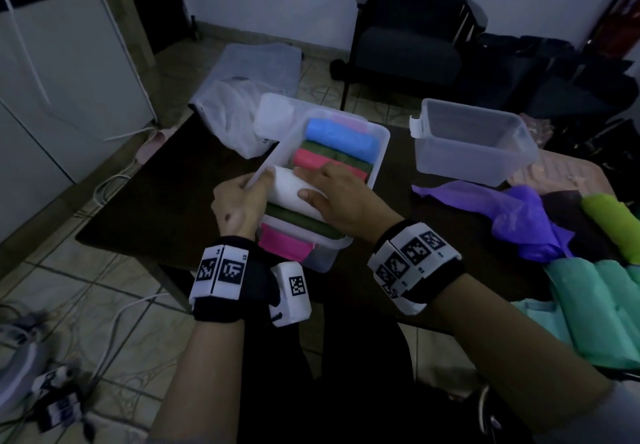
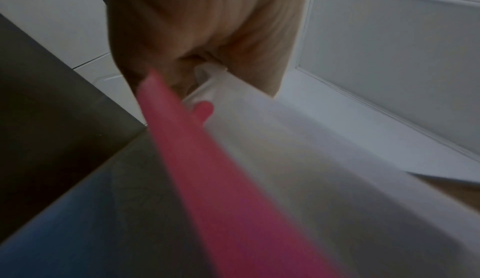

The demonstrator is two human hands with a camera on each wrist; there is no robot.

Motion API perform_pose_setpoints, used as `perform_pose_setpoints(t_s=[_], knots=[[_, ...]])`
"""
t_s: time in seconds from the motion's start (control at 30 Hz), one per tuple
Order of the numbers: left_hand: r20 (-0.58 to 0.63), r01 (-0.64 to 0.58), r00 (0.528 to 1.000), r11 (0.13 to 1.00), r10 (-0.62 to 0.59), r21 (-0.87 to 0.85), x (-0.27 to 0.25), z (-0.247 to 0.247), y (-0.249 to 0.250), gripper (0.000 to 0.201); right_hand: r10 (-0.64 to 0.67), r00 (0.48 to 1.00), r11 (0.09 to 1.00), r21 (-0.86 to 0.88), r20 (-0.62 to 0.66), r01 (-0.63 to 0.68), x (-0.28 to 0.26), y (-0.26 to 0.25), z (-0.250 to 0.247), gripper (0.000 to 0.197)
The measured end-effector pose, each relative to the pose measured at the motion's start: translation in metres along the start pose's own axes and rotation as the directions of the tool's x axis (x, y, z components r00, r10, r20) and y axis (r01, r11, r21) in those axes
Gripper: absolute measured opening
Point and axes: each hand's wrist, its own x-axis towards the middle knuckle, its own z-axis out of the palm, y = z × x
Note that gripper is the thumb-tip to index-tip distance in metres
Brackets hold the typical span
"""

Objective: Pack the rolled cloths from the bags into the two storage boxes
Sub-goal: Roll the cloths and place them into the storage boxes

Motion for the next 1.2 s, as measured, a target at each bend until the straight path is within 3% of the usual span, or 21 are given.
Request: perform_pose_setpoints(t_s=[0.07,0.2,0.43,0.63,0.7,0.77,0.8,0.9,1.0,1.1,1.2], knots=[[-0.028,-0.001,1.0,1.0,0.001,-0.012,0.0,0.002,-0.001,0.042,-0.008,1.0,0.998,-0.058,0.01,0.008,-0.001,-0.001,0.003,0.06],[-0.063,-0.013,0.998,1.0,0.014,0.011,0.001,0.006,-0.002,0.04,-0.001,0.991,0.991,-0.133,0.133,0.019,0.007,0.0,-0.001,0.054],[-0.101,-0.03,0.994,0.994,0.041,0.108,0.0,0.011,0.0,0.039,0.05,0.969,0.993,-0.113,0.24,-0.023,0.009,-0.002,-0.006,0.053],[-0.096,-0.049,0.993,0.972,0.073,0.229,-0.006,0.013,0.0,0.043,0.023,0.991,0.997,-0.076,0.131,-0.013,0.004,0.002,0.0,0.056],[-0.089,-0.055,0.992,0.951,0.086,0.303,-0.008,0.012,0.002,0.047,-0.037,0.999,0.993,0.117,0.024,0.034,-0.002,0.003,-0.004,0.059],[-0.095,-0.177,0.967,0.893,0.235,0.413,-0.012,0.013,0.006,0.047,-0.01,0.993,0.927,0.37,-0.115,0.052,-0.016,0.006,-0.012,0.051],[-0.098,-0.268,0.933,0.853,0.345,0.448,-0.018,0.015,0.011,0.044,0.045,0.982,0.894,0.446,-0.185,0.043,-0.024,0.012,-0.018,0.047],[-0.024,-0.514,0.824,0.764,0.566,0.389,-0.047,0.034,0.036,0.036,0.277,0.912,0.884,0.451,-0.301,-0.12,-0.054,0.049,-0.038,0.042],[0.235,-0.684,0.728,0.664,0.644,0.302,-0.086,0.08,0.055,0.033,0.49,0.815,0.855,0.354,-0.31,-0.38,-0.091,0.104,-0.058,0.041],[0.546,-0.699,0.671,0.673,0.502,0.24,-0.116,0.142,0.043,0.033,0.655,0.678,0.756,0.3,-0.333,-0.582,-0.131,0.161,-0.072,0.04],[0.759,-0.661,0.616,0.662,0.209,0.354,-0.128,0.198,0.009,0.048,0.792,0.523,0.597,0.22,-0.314,-0.772,-0.168,0.21,-0.082,0.04]])
